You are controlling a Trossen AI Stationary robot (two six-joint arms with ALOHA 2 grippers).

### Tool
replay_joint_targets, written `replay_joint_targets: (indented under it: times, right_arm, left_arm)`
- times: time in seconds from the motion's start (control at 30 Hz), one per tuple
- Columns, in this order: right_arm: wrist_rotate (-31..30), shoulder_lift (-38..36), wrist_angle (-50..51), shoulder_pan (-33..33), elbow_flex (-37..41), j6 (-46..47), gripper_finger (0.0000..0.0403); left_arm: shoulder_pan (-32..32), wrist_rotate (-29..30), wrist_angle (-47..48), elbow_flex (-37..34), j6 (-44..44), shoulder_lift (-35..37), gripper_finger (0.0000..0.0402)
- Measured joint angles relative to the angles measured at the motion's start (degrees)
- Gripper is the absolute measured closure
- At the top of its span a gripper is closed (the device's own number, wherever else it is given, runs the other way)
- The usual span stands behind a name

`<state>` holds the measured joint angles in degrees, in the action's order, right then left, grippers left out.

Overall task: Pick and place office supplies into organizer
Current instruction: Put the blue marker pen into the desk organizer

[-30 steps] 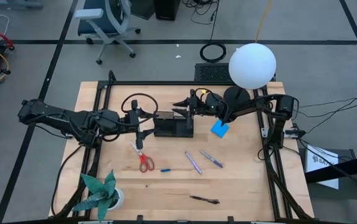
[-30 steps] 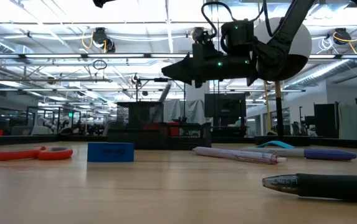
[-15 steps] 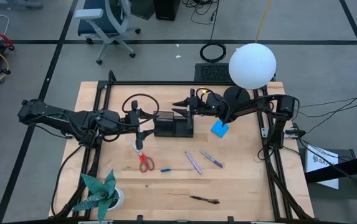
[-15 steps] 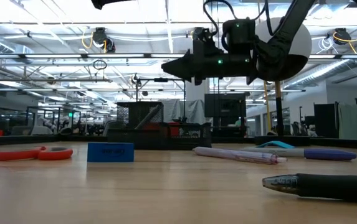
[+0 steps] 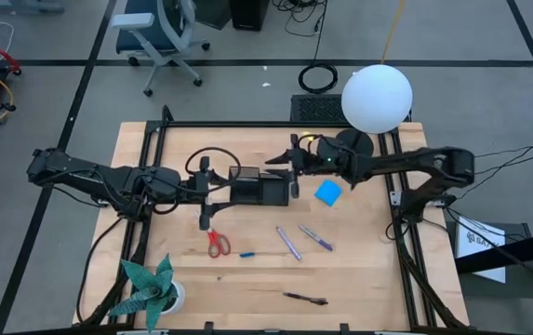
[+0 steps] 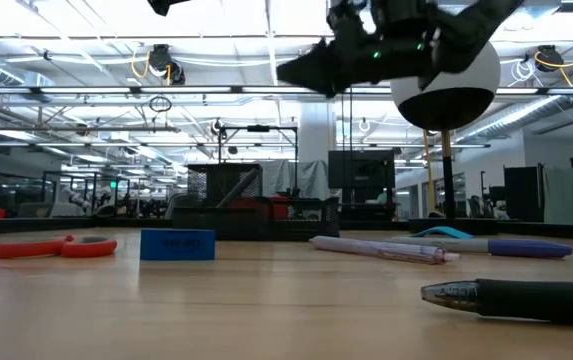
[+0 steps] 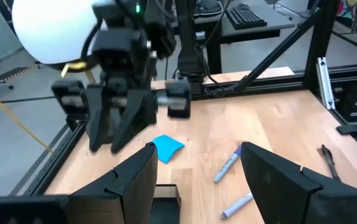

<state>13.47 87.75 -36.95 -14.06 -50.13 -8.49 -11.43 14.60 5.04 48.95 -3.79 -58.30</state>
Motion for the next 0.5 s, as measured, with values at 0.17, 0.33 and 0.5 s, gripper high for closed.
replay_joint_targets:
  times: [0.17,0.33,0.5]
  right_arm:
    - [-0.1,-5.9,9.0,1.8,0.0,-0.2,0.0311]
    - [-1.9,-9.7,14.3,4.5,0.0,-2.8,0.0317]
    - [-10.4,-12.8,17.1,8.9,0.0,-5.9,0.0321]
  left_arm:
    - [0.0,0.0,0.0,0.0,0.0,0.0,0.0163]
    - [0.0,0.0,-0.1,0.0,0.0,0.0,0.0163]
    - [0.0,0.0,-0.1,0.0,0.0,0.0,0.0163]
